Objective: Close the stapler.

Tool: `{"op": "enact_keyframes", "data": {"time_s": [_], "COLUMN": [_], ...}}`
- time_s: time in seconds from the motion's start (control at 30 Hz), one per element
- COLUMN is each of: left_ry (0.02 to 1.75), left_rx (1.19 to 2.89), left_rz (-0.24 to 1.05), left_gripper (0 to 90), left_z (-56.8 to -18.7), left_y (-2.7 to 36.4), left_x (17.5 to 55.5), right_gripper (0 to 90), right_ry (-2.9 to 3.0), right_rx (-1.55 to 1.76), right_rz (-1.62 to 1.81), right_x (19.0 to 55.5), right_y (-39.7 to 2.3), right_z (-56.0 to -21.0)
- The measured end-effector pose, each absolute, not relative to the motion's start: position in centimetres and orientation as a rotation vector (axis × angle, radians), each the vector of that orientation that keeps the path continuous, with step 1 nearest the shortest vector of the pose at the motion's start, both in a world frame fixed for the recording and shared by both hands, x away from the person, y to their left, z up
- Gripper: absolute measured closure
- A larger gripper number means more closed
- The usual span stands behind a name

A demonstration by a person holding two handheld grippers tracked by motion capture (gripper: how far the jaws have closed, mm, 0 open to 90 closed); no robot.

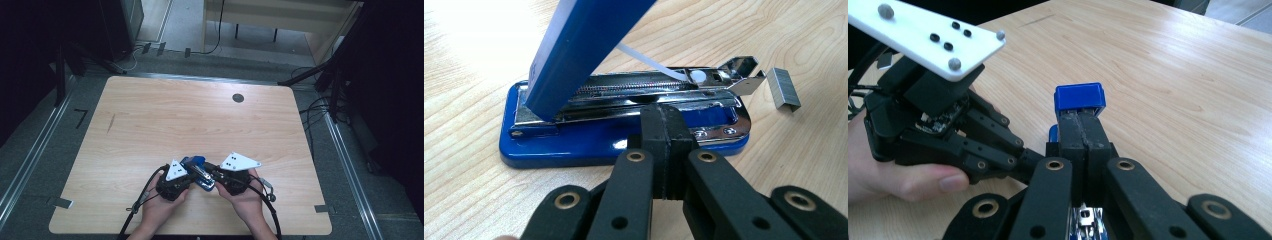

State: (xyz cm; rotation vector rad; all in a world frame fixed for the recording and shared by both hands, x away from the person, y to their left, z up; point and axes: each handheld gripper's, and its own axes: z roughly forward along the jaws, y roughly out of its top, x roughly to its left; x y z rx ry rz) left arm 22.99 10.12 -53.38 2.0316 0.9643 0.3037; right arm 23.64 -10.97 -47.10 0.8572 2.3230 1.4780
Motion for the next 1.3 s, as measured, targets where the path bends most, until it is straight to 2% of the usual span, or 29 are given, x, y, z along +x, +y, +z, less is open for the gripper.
{"op": "enact_keyframes", "data": {"time_s": [1.3], "left_ry": [0.952], "left_rx": [2.042], "left_rz": [0.335], "left_gripper": [90.0], "left_z": [-53.4], "left_y": [9.9], "left_x": [22.8], "right_gripper": [90.0], "right_ry": [2.373], "right_rx": [0.778], "right_rz": [1.458], "right_x": [26.3], "right_y": [-8.0], "right_z": [-44.9]}}
